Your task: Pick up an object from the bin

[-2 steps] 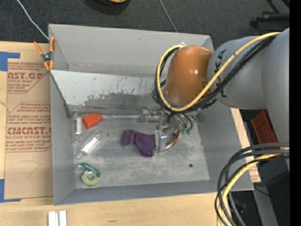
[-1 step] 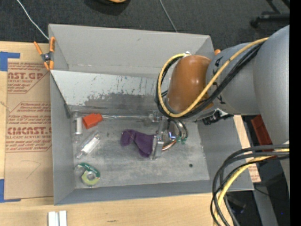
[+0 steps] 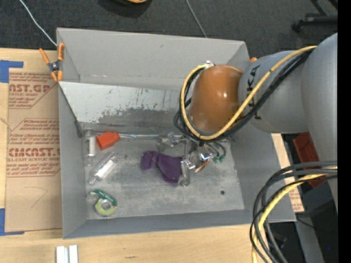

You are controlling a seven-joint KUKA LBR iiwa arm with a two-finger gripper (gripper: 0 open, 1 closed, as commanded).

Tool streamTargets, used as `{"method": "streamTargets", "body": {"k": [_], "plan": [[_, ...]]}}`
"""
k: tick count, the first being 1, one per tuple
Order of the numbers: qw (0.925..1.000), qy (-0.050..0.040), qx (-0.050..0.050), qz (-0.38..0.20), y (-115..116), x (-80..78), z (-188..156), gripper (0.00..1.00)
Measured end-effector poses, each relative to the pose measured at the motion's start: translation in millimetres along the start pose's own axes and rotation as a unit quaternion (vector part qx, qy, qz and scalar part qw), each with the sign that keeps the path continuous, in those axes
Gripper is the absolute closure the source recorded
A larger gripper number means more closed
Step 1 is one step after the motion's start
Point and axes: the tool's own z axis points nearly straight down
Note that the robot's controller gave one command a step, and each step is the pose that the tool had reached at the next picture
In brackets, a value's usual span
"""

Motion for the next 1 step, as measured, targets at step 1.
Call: {"method": "streamTargets", "body": {"k": [1], "plan": [[0.9621,-0.0003,-0.001,0.273,32.3,-1.4,25.7,1.0]]}}
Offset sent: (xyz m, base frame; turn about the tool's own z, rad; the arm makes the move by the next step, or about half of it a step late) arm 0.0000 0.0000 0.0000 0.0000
